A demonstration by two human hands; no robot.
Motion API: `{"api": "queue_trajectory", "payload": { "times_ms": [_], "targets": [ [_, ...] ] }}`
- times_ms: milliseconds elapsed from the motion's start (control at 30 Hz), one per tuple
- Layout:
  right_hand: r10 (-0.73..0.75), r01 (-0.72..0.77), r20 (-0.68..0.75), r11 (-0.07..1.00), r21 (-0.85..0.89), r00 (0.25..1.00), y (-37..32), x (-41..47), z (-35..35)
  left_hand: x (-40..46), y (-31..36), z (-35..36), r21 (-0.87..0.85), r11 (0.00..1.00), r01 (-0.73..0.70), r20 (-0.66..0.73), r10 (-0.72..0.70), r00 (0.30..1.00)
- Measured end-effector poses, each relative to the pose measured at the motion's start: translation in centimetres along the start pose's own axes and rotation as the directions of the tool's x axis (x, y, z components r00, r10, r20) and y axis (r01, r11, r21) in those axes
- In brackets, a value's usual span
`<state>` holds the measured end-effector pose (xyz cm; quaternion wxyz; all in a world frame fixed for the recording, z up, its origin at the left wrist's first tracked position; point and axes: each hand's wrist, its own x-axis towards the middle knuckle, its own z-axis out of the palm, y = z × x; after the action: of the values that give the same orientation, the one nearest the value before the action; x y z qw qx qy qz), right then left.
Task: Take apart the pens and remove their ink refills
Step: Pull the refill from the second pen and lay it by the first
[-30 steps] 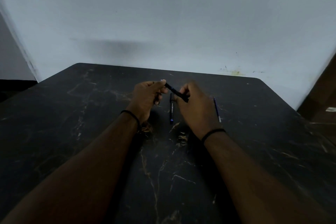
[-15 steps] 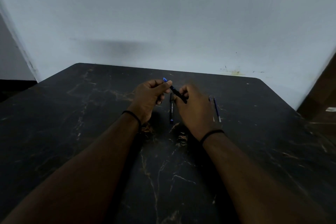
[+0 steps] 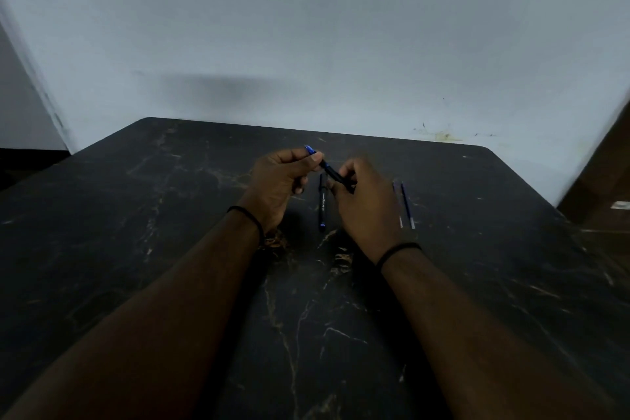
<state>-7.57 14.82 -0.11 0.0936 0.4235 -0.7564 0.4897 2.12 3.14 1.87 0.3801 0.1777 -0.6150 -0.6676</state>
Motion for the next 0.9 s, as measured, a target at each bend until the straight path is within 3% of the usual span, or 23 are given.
{"api": "queue_trajectory", "payload": {
  "times_ms": [167,300,400,567,733,900],
  "targets": [
    [-0.047,0.053,0.076,0.995,-0.089,0.996,-0.32,0.05,0.06,-0.04,0.12,-0.11,0.015,1.000,0.004,-0.016,-0.004,1.000],
    [0.016,-0.019,0.041,0.997,0.075,0.999,-0.24,0.03,0.27,-0.08,0.11,-0.15,0.010,1.000,0.007,0.004,-0.007,1.000],
    [-0.004,0.005,-0.020,0.999,0.048,1.000,-0.04,0.05,0.19,-0.08,0.12,-0.07,0.010,1.000,0.006,0.006,-0.006,1.000],
    [-0.035,0.039,0.053,0.996,-0.076,0.998,0.11,0.20,0.27,-0.07,0.14,-0.21,0.020,1.000,0.001,0.001,-0.001,1.000],
    [0.006,-0.008,0.050,0.999,0.051,0.999,0.19,0.10,0.56,-0.02,-0.03,-0.16,0.019,1.000,0.006,0.024,-0.007,1.000],
    [0.019,-0.018,0.072,1.000,-0.025,0.997,0.50,0.17,0.37,0.14,-0.26,-0.30,0.039,0.999,0.012,0.026,-0.013,1.000]
  ]
}}
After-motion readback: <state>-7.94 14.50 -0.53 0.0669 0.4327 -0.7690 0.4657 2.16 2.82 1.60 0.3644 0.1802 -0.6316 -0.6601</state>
